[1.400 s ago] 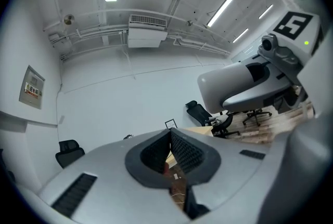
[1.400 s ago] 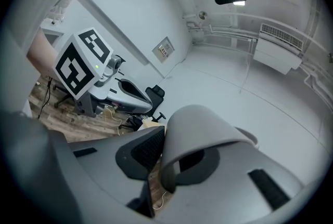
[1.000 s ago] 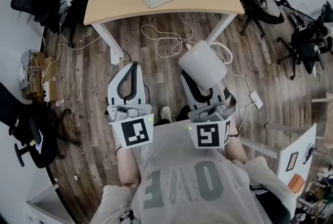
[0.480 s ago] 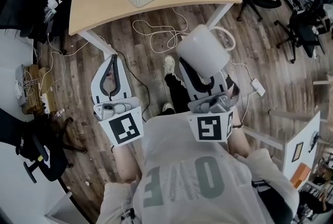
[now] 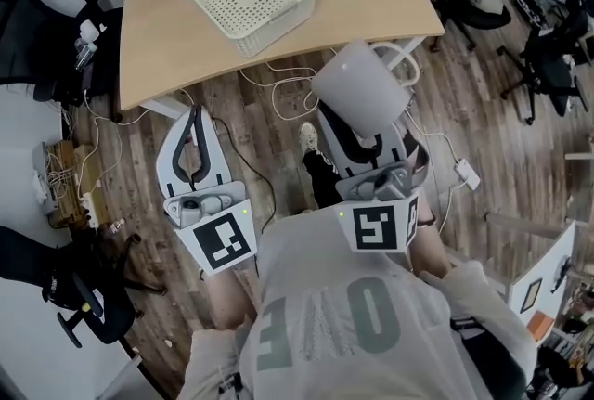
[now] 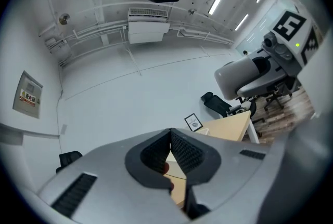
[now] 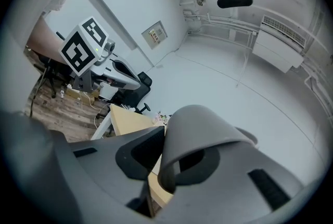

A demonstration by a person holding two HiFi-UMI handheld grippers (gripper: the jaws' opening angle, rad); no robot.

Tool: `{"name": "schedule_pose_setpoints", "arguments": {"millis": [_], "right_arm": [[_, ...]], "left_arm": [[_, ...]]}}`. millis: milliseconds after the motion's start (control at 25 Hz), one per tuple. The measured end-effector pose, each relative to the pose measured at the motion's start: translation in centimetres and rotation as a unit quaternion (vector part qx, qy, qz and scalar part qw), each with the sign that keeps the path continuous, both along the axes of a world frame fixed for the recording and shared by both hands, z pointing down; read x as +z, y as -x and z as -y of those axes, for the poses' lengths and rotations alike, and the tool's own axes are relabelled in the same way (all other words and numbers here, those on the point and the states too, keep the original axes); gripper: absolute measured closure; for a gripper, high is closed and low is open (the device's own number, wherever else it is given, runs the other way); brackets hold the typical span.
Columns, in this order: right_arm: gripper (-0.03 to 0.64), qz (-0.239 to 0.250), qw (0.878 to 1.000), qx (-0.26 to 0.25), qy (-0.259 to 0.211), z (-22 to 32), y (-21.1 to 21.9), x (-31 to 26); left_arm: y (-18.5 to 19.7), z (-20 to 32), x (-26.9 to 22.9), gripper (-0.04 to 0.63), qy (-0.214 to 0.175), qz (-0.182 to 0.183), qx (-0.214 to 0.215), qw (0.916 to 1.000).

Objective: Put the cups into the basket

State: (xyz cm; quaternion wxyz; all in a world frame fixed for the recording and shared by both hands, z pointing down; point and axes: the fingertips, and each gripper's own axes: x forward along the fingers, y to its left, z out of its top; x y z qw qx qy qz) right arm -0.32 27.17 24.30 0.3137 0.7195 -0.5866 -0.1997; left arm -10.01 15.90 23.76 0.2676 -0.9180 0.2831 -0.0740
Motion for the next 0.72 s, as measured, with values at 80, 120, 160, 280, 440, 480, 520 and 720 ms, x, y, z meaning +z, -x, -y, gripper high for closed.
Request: {"name": "schedule_pose_setpoints", "arguments": {"millis": [80, 120, 160, 280, 440, 480, 520, 720], "right_arm": [[0.568, 0.0, 1.0, -0.002, 0.006, 1.9, -2.0, -0.1], [0.568, 0.001, 1.0, -0.004, 0.008, 3.0, -3.1, -0.2], [0.568, 0.003, 1.0, -0.005, 0.009, 4.2, -4.2, -0.4], [0.568, 0.004, 1.0, -0.016, 0.013, 7.8, -6.9, -0.8], [0.568, -0.001, 0.999, -0.039, 0.021, 12.4, -10.1, -0.7], [0.568, -0.001, 0.999, -0.043, 0.024, 13.4, -10.8, -0.6], [0.568, 0.0, 0.999, -0.047, 0.027, 14.3, -11.6, -0.4], [0.568, 0.006, 0.998, -0.06, 0.036, 18.5, -14.8, 0.2]], "left_arm": [[-1.6, 1.8, -0.5, 0.585, -0.008, 0.006, -0.006, 0.9999], [-2.3, 2.9, -0.7, 0.584, -0.008, 0.006, -0.011, 0.9999], [-3.1, 4.1, -0.9, 0.584, -0.004, 0.005, -0.016, 0.9999], [-5.0, 7.6, -1.1, 0.586, 0.014, -0.002, -0.031, 0.9994], [-7.2, 12.2, -0.8, 0.586, 0.031, -0.008, -0.064, 0.9974], [-7.8, 13.1, -0.6, 0.584, 0.037, -0.011, -0.07, 0.9968], [-8.5, 14.0, -0.6, 0.586, 0.043, -0.015, -0.074, 0.9962], [-11.4, 17.8, -0.8, 0.586, 0.05, -0.016, -0.086, 0.9949]]}}
